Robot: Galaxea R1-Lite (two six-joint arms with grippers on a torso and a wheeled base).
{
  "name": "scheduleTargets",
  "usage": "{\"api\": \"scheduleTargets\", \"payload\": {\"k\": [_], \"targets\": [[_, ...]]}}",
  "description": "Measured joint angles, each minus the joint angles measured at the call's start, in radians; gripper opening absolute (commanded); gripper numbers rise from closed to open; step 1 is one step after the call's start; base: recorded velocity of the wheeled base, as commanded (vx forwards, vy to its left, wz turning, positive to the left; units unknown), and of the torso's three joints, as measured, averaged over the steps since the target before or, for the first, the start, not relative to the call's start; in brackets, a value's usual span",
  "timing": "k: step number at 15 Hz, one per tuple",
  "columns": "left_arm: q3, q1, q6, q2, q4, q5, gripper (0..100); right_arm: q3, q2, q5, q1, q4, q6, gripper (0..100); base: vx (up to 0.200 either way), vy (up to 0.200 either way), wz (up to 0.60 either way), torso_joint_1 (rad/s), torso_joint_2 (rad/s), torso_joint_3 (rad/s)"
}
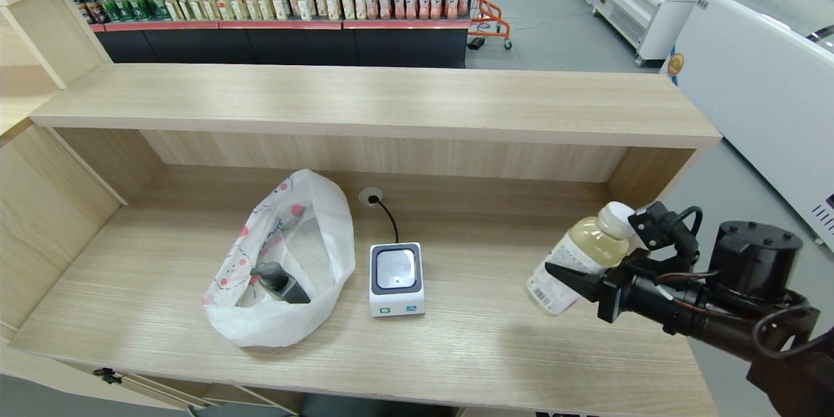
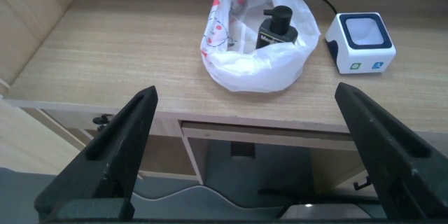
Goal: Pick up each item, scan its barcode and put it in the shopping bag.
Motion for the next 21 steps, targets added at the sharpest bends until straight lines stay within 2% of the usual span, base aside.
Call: {"api": "scheduleTargets", "payload": {"k": [3,7,14,17,21], "targets": [[0.0,0.0,0.0,0.0,0.0,0.0,100,-0.016,-0.155,0.059,0.158,0.176,0.053,0,0.0,0.0,0.0,0.0,0.0,0.0],[0.0,0.0,0.0,0.0,0.0,0.0,100,-0.061,-0.284,0.062,0.339,0.353,0.01,0,0.0,0.0,0.0,0.0,0.0,0.0],[0.0,0.0,0.0,0.0,0.0,0.0,100,-0.074,-0.354,0.068,0.378,0.45,-0.002,0,0.0,0.0,0.0,0.0,0.0,0.0],[0.0,0.0,0.0,0.0,0.0,0.0,100,-0.099,-0.358,0.077,0.395,0.478,0.037,0,0.0,0.0,0.0,0.0,0.0,0.0],[0.0,0.0,0.0,0.0,0.0,0.0,100,-0.2,-0.376,0.076,0.425,0.676,0.108,0,0.0,0.0,0.0,0.0,0.0,0.0]]}}
